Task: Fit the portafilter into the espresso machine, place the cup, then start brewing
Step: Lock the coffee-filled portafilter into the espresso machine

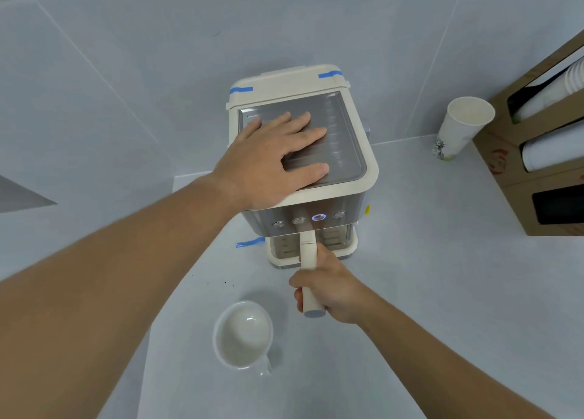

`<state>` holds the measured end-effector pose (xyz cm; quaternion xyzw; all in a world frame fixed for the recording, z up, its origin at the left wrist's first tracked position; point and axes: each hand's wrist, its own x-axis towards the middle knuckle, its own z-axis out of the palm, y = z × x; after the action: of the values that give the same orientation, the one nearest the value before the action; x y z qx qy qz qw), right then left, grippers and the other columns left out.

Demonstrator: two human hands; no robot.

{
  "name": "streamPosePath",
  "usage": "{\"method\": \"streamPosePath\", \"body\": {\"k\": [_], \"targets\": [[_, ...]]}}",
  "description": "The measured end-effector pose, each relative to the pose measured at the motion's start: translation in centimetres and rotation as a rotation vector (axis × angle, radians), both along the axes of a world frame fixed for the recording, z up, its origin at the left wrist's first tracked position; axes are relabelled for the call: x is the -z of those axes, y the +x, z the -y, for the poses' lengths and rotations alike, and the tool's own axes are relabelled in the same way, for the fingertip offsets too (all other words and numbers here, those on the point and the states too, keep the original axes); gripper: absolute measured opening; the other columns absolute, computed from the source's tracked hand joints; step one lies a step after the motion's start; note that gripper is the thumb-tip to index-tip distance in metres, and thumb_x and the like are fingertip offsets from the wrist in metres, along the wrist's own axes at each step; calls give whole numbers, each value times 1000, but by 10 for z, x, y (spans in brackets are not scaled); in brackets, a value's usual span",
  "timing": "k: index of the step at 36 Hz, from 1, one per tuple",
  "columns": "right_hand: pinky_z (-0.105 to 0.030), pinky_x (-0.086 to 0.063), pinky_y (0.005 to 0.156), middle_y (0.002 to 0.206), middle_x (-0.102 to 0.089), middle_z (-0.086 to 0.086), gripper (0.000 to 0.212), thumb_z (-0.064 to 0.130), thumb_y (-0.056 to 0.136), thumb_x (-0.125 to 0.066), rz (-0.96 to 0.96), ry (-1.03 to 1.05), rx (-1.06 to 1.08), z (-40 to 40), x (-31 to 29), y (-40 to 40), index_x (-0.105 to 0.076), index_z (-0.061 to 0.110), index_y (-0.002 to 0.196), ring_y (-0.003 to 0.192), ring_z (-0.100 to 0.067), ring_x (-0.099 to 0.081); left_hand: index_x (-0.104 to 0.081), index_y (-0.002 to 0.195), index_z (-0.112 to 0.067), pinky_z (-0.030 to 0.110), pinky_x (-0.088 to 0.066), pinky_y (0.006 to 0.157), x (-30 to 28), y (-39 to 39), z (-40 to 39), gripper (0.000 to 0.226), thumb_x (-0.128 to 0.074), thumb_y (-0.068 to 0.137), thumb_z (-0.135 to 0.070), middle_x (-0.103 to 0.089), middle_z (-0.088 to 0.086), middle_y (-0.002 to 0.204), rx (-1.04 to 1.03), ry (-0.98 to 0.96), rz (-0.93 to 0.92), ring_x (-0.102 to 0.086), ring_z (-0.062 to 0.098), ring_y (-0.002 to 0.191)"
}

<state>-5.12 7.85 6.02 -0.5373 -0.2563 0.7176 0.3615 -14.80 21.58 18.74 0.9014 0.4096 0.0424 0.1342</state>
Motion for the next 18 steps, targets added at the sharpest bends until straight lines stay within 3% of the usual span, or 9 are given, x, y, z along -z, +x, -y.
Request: {"method": "streamPosePath", "body": {"k": [13, 18], "targets": [[-36, -47, 56, 80, -51, -11, 43, -9, 82, -56, -32, -39, -19, 0, -4, 6, -52, 26, 107, 54, -22, -51, -31, 148, -46, 44, -5, 123, 0, -1, 1, 66, -42, 86, -68, -19, -15, 164, -8, -6, 22, -11, 8, 152], [-37, -47, 59, 76, -51, -9, 35, -6, 85, -58, -46, -34, -5, 4, -3, 6, -52, 22, 105, 56, -22, -52, -33, 147, -46, 44, -5, 123, 1, -1, 0, 68, -41, 84, -70, -21, -14, 163, -13, -4, 41, -12, 8, 152]]}}
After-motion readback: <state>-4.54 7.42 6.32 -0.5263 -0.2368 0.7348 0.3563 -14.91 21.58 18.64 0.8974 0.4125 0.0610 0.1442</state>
